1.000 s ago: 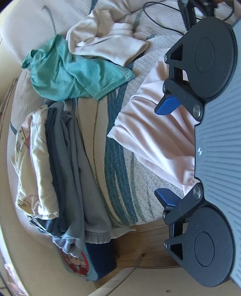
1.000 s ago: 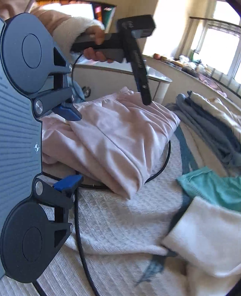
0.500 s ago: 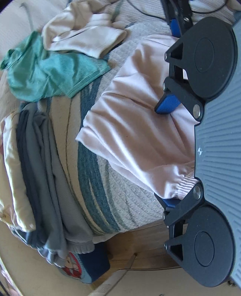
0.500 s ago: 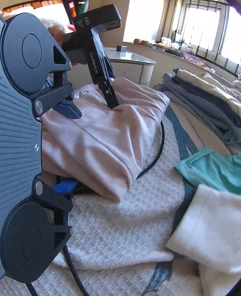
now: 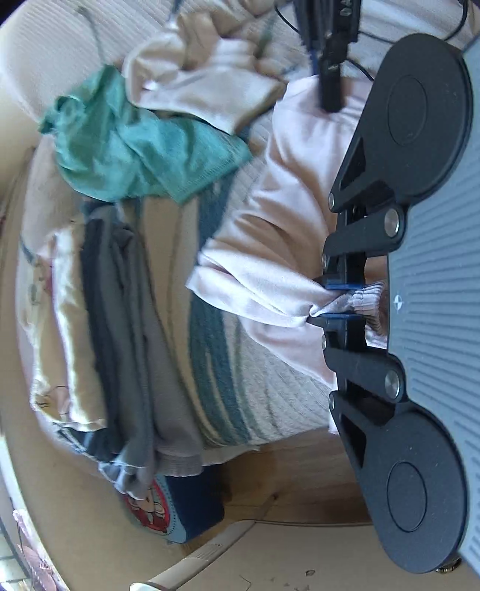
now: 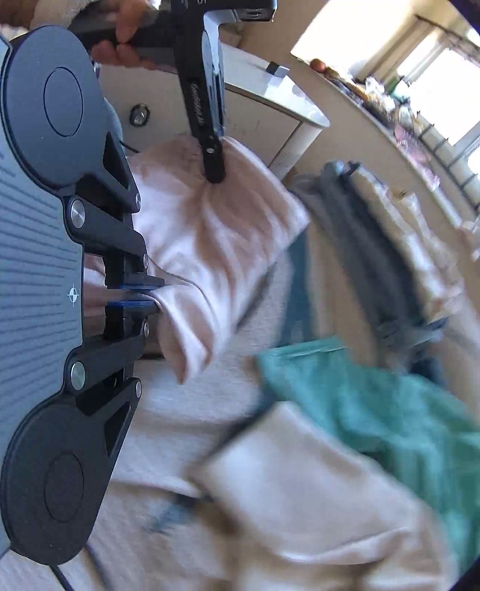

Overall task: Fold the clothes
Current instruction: 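Grasp the pink waistband with the left gripper while the right gripper grasps the garment's side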

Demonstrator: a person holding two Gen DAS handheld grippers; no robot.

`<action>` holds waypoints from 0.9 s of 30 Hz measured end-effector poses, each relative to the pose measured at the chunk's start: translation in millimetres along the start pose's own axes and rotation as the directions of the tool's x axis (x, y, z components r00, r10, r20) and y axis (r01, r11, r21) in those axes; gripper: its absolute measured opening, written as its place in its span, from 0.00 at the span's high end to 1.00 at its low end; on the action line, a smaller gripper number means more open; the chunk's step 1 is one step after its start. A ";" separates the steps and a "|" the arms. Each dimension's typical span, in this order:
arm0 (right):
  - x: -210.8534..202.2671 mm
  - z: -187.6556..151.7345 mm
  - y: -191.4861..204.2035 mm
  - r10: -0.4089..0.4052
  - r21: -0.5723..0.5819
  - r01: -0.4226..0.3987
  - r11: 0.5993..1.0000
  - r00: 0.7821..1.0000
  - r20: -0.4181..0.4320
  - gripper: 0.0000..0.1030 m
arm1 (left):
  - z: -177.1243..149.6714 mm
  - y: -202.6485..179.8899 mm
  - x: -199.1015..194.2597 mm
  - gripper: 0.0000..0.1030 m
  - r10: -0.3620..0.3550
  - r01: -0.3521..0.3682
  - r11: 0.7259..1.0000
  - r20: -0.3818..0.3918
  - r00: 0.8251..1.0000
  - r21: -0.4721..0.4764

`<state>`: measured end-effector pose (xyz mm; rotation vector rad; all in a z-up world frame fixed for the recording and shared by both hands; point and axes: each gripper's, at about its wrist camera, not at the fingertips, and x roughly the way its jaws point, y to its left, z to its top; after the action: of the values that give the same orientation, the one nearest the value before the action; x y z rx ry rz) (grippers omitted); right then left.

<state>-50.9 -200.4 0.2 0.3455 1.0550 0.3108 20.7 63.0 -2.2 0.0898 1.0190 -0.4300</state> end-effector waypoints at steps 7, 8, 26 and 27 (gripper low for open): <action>-5.7 45.7 8.2 -0.108 -0.187 0.130 0.974 0.986 0.123 0.95 | 20.0 -7.4 12.7 0.89 0.014 -0.009 0.998 0.082 0.997 -0.063; -0.3 52.5 6.1 -0.129 -0.194 0.152 0.969 0.984 0.125 0.94 | 21.6 -8.2 19.7 0.86 0.027 -0.022 0.998 0.080 0.996 -0.063; 1.3 61.4 -46.3 -0.029 -0.071 0.034 0.997 0.997 0.070 0.55 | 21.3 38.2 13.5 0.32 -0.054 0.068 0.981 0.082 0.995 -0.183; -3.3 60.3 -49.4 -0.016 -0.045 0.019 0.999 0.998 0.063 0.54 | 22.4 38.3 11.7 0.29 -0.061 0.076 0.981 0.088 0.994 -0.181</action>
<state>5.1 -254.1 9.1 0.3035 0.9877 0.3062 58.8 88.3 -5.0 -0.1281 0.9781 -0.3968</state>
